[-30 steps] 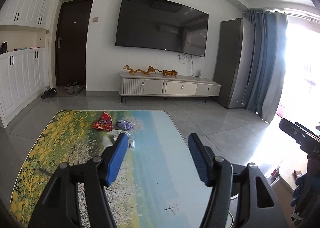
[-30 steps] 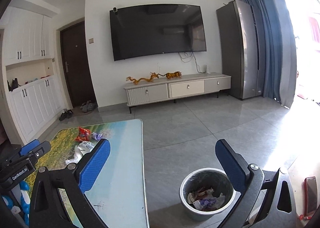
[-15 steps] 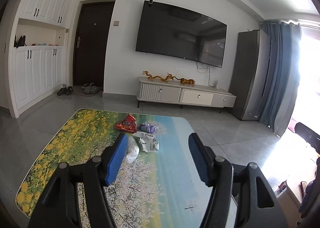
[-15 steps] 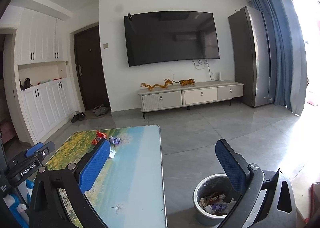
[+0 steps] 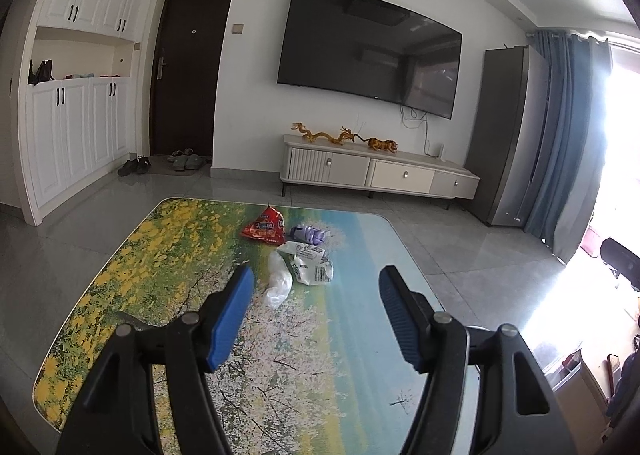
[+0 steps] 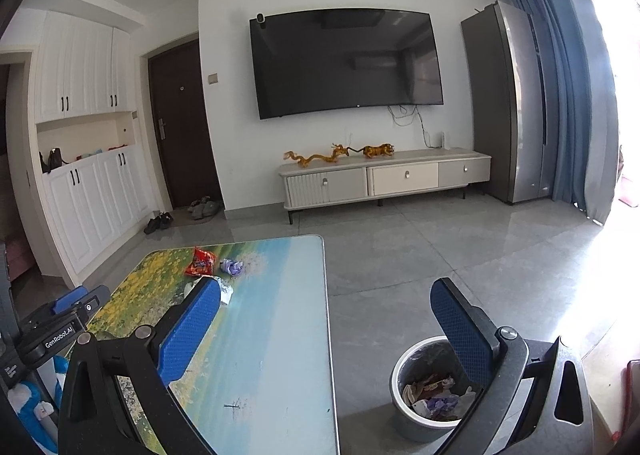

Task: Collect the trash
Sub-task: 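Move both open grippers back over the table, then grasp the clear plastic bag with the left gripper while the right gripper grasps the white wrapper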

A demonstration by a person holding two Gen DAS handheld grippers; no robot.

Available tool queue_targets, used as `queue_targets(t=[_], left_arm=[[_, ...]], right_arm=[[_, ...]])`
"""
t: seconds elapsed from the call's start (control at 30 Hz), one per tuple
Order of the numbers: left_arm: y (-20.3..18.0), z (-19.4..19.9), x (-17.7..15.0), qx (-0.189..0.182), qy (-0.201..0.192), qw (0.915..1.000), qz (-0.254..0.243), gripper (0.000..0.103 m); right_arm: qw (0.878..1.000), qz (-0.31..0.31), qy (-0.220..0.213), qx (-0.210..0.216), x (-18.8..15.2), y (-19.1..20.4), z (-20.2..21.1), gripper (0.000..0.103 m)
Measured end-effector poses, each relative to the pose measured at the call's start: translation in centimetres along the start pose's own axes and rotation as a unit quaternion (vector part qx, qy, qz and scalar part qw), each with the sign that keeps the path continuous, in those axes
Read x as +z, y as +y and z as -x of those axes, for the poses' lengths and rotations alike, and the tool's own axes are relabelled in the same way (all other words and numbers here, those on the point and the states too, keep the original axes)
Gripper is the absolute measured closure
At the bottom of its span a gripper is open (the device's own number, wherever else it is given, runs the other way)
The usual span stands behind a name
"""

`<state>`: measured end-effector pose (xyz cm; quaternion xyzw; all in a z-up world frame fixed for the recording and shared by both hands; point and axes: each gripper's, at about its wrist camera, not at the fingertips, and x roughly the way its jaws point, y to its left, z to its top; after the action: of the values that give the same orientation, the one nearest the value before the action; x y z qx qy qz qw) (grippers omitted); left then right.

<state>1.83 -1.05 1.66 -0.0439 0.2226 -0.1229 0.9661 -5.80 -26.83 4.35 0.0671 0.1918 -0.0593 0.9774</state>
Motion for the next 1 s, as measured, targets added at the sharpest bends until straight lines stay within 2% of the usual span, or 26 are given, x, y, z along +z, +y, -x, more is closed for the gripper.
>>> queue_targets(t=[0.27, 0.6, 0.8, 1.0], left_arm=[[1.0, -1.7, -0.5, 0.012, 0.015, 0.9998, 0.004, 0.039], [3.1, -3.7, -0.6, 0.005, 0.032, 0.9995, 0.0, 0.039], [5.7, -5.2, -0.4, 0.003, 0.048, 0.9988, 0.01, 0.039], [7.7, -8.2, -1.0, -0.014, 0.093, 0.9956, 0.004, 0.039]], right_arm=[[1.0, -0.003, 0.011, 0.004, -0.4, 0.1, -1.2, 0.0], [0.999, 0.0, 0.031, 0.018, -1.0, 0.5, -3.4, 0.0], [0.998, 0.006, 0.045, 0.042, -1.0, 1.3, -5.9, 0.0], [0.994, 0.017, 0.069, 0.085, -1.5, 3.1, -9.7, 0.004]])
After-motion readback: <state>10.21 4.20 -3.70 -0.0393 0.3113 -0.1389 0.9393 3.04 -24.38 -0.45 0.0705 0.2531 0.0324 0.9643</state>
